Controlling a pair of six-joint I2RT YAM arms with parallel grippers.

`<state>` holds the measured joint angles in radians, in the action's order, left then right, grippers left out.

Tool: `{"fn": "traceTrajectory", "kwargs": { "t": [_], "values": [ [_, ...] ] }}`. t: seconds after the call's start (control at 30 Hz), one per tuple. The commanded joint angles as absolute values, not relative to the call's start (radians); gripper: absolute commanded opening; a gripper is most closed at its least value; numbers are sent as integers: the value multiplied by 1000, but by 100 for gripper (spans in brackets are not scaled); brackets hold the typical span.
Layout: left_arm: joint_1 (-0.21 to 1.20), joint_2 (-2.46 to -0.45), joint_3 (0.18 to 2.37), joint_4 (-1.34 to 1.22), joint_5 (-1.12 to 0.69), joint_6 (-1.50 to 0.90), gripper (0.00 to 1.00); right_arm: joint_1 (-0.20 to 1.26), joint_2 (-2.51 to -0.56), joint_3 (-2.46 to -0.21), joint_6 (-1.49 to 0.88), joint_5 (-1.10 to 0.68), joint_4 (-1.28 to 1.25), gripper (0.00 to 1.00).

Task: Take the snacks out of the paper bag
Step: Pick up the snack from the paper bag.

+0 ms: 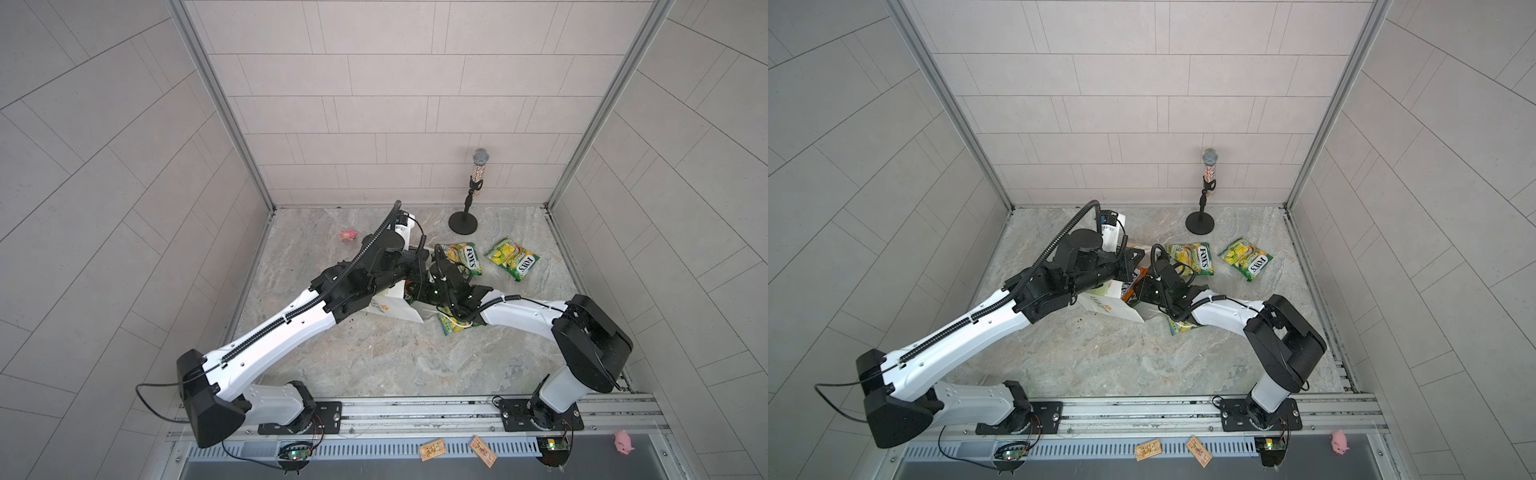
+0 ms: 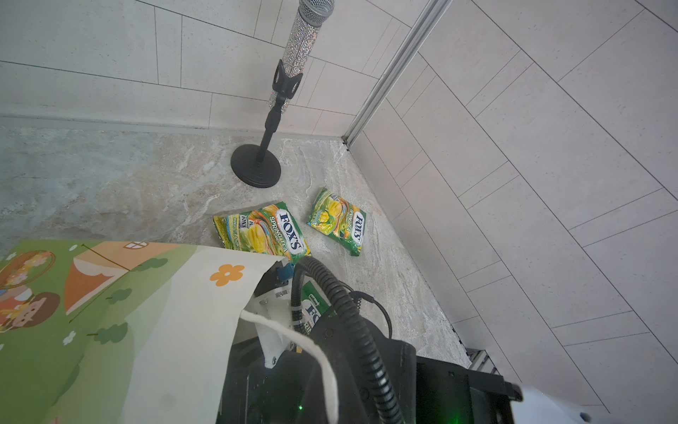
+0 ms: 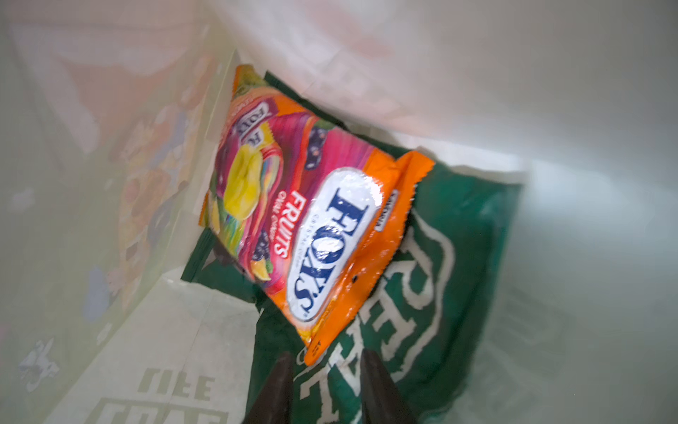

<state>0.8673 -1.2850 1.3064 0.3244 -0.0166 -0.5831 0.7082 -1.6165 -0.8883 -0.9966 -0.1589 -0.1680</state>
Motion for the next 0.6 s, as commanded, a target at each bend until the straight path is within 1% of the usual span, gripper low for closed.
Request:
{"fn": "traceTrajectory", "kwargs": {
  "t": [0.0, 0.13, 0.27, 0.37, 0.5, 0.57],
  "values": [
    [875, -1256, 1297, 316, -40, -572, 0, 711, -1603, -889, -1028, -52, -134, 34],
    [876, -1260, 1295, 311, -54, -575, 0, 710, -1619, -935, -1028, 0, -47, 37],
    [875, -1262, 1294, 307, -64, -577, 0, 709, -1632, -946, -1025, 9, -47, 39],
    [875, -1262, 1295, 305, -73, -578, 0, 704, -1652, -962, -1023, -17, -53, 39],
    [875, -1265, 1295, 302, -83, -580, 0, 699, -1680, -961, -1029, -81, -136, 38],
    [875, -1266, 1297, 302, -87, -580, 0, 699, -1691, -969, -1033, -77, -132, 37]
  ]
}}
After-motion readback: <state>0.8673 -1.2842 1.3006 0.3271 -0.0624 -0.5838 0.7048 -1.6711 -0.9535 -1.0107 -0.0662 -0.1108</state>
